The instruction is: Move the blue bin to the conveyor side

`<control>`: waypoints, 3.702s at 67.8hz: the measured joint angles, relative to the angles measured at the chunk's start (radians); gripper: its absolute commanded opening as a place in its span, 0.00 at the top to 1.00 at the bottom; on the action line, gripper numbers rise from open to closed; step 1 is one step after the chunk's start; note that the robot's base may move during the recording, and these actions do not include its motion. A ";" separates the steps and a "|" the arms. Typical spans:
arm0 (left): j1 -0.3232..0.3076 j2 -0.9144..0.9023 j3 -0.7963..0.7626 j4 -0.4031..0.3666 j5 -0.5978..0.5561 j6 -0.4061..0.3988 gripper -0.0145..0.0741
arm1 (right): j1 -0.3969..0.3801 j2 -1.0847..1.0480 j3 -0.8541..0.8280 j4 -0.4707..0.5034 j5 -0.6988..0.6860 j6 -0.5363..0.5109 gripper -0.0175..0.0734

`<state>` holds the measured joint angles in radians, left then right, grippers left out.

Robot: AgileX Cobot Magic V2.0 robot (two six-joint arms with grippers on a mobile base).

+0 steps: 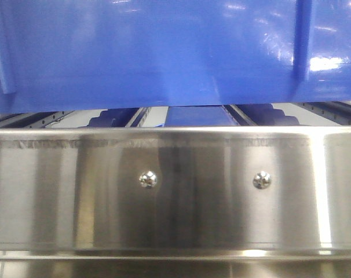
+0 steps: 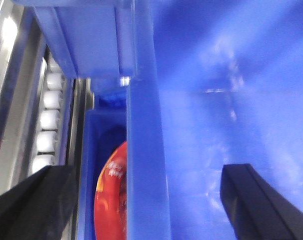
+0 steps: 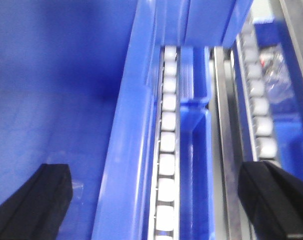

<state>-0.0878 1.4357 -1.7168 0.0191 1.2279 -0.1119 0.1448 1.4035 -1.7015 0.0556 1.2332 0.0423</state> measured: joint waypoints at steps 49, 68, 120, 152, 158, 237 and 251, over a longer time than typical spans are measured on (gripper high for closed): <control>0.000 0.101 0.047 0.014 0.000 0.006 0.29 | 0.041 0.116 0.000 0.016 0.000 0.010 0.19; 0.000 0.101 0.047 0.014 0.000 0.006 0.29 | 0.054 0.116 0.000 0.018 0.000 0.010 0.19; 0.000 0.099 0.047 0.019 -0.011 0.008 0.85 | 0.054 0.118 0.000 0.014 -0.004 0.017 0.89; 0.000 -0.143 0.044 0.001 0.044 0.008 0.85 | 0.059 -0.082 -0.004 0.026 0.041 0.017 0.89; 0.000 -0.192 0.043 -0.009 0.046 0.006 0.85 | 0.059 -0.134 -0.004 0.030 0.045 0.018 0.89; 0.000 -0.364 0.179 -0.072 0.069 0.004 0.85 | 0.059 -0.369 0.170 0.053 0.054 0.029 0.89; 0.000 -0.364 0.181 -0.072 0.069 0.004 0.85 | 0.059 -0.369 0.170 0.053 0.054 0.029 0.89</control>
<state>-0.0878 1.0721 -1.5361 -0.0524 1.2965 -0.1080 0.2037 1.0350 -1.5319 0.1087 1.2873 0.0710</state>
